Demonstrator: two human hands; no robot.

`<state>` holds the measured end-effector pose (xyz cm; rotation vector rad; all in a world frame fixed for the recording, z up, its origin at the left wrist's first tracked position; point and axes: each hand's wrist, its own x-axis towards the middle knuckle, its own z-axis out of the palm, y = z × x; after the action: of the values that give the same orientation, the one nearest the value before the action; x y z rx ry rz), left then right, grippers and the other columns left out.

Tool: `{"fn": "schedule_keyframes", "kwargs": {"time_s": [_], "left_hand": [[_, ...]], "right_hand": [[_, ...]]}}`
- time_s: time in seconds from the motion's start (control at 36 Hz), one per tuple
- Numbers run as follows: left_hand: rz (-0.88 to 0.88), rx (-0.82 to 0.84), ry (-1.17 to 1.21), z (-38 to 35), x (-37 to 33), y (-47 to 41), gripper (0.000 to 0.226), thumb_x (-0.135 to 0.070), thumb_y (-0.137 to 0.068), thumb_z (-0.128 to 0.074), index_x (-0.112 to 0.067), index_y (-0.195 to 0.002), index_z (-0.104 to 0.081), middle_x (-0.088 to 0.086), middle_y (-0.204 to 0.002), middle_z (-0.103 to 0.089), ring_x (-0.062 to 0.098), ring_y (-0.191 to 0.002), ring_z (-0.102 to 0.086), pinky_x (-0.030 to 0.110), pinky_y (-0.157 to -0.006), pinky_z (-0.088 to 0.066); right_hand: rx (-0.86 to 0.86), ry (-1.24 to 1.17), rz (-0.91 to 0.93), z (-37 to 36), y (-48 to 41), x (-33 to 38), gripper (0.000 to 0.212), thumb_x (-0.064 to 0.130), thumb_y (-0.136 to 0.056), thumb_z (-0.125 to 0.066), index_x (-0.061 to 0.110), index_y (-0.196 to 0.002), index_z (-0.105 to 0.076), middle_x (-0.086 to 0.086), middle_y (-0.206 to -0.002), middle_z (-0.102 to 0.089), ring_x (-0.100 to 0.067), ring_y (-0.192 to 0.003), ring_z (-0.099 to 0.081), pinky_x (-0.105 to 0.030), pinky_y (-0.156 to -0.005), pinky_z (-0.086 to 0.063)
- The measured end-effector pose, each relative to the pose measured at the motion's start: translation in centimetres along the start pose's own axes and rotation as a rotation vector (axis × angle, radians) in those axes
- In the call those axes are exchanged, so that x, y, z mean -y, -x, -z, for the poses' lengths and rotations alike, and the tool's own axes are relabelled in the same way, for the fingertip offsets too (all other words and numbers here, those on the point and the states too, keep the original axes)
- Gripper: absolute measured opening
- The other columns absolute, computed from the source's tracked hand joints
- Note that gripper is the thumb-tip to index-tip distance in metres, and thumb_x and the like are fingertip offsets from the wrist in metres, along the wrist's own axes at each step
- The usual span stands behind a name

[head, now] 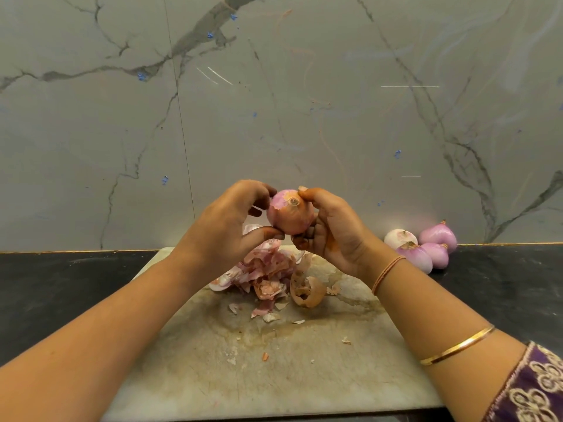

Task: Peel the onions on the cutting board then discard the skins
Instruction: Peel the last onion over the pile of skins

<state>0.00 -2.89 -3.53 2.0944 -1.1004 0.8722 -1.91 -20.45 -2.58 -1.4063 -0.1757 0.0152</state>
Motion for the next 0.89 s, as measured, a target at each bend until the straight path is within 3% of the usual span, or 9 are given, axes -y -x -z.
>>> {"fn": "schedule_keyframes", "kwargs": {"time_s": [0.08,0.22,0.39,0.44,0.56,0.61,0.69,0.78,0.89], "left_hand": [[0.001,0.016,0.048,0.1,0.0,0.0,0.046,-0.034,-0.076,-0.07,-0.026,-0.114,-0.045,0.0,-0.114,-0.055,0.013,-0.097,-0.058,0.029,-0.084,-0.053],[-0.013,0.048,-0.041,0.1,0.1,0.0,0.034,-0.034,-0.079,-0.063,-0.03,-0.109,-0.047,-0.002,-0.113,-0.051,0.019,-0.095,-0.056,0.04,-0.08,-0.055],[-0.002,0.02,-0.073,0.1,-0.2,-0.1,0.029,-0.038,-0.083,-0.059,-0.01,-0.091,-0.061,-0.004,-0.111,-0.048,0.015,-0.087,-0.056,0.028,-0.078,-0.052],[0.052,-0.008,-0.047,0.1,-0.4,-0.1,0.03,-0.041,-0.078,-0.059,-0.013,-0.089,-0.057,-0.004,-0.105,-0.052,0.016,-0.087,-0.057,0.026,-0.078,-0.053],[0.27,-0.059,0.096,0.2,-0.8,-0.2,0.048,-0.052,-0.067,-0.064,-0.02,-0.098,-0.046,-0.009,-0.091,-0.056,0.006,-0.082,-0.058,0.01,-0.073,-0.049],[0.315,-0.085,0.179,0.2,-1.1,-0.1,0.041,-0.054,-0.069,-0.06,-0.026,-0.095,-0.043,-0.008,-0.085,-0.058,0.004,-0.074,-0.057,0.012,-0.067,-0.048],[0.327,-0.104,0.257,0.0,-1.2,-0.1,0.027,-0.047,-0.078,-0.057,-0.031,-0.092,-0.041,-0.005,-0.078,-0.056,0.001,-0.067,-0.052,0.014,-0.062,-0.046],[0.337,-0.095,0.284,-0.3,-1.0,0.0,0.022,-0.023,-0.09,-0.061,-0.031,-0.094,-0.04,-0.002,-0.079,-0.056,0.004,-0.066,-0.051,0.017,-0.062,-0.047],[0.361,-0.073,0.332,-0.4,-0.8,0.0,0.028,-0.009,-0.092,-0.057,-0.03,-0.095,-0.039,-0.001,-0.079,-0.055,0.013,-0.07,-0.053,0.029,-0.068,-0.05]], "right_hand": [[0.01,-0.008,0.009,0.0,0.0,0.0,0.03,0.036,-0.098,-0.045,0.011,-0.106,-0.058,-0.014,-0.082,-0.06,-0.016,-0.055,-0.051,-0.023,-0.052,-0.045],[0.01,0.023,0.003,0.1,-0.1,-0.2,0.033,0.038,-0.098,-0.045,0.01,-0.111,-0.058,-0.016,-0.087,-0.06,-0.016,-0.057,-0.051,-0.023,-0.053,-0.045],[0.017,-0.037,0.008,0.2,0.0,0.1,0.027,0.035,-0.098,-0.043,0.014,-0.103,-0.058,-0.015,-0.085,-0.061,-0.018,-0.058,-0.054,-0.023,-0.055,-0.046],[0.013,-0.041,0.025,0.2,0.0,0.1,0.026,0.034,-0.098,-0.041,0.013,-0.105,-0.057,-0.016,-0.087,-0.062,-0.019,-0.059,-0.057,-0.023,-0.054,-0.048],[-0.027,0.0,0.048,0.2,-0.3,-0.2,0.04,0.031,-0.099,-0.04,0.005,-0.129,-0.048,-0.02,-0.106,-0.058,-0.021,-0.069,-0.062,-0.023,-0.057,-0.052],[-0.042,0.041,0.08,0.3,-0.3,-0.2,0.037,0.028,-0.099,-0.041,0.005,-0.128,-0.047,-0.022,-0.117,-0.055,-0.025,-0.077,-0.063,-0.026,-0.061,-0.054],[-0.018,0.098,0.116,0.2,-0.2,-0.2,0.019,0.024,-0.099,-0.043,0.012,-0.113,-0.05,-0.022,-0.118,-0.053,-0.029,-0.084,-0.062,-0.029,-0.067,-0.055],[0.009,0.16,0.119,-0.1,-0.1,-0.2,0.006,0.022,-0.099,-0.043,0.02,-0.101,-0.049,-0.021,-0.12,-0.052,-0.029,-0.089,-0.061,-0.032,-0.072,-0.055],[0.046,0.19,0.123,-0.2,0.0,-0.5,0.014,0.026,-0.1,-0.045,0.019,-0.112,-0.047,-0.014,-0.113,-0.053,-0.026,-0.087,-0.058,-0.032,-0.075,-0.053]]}}
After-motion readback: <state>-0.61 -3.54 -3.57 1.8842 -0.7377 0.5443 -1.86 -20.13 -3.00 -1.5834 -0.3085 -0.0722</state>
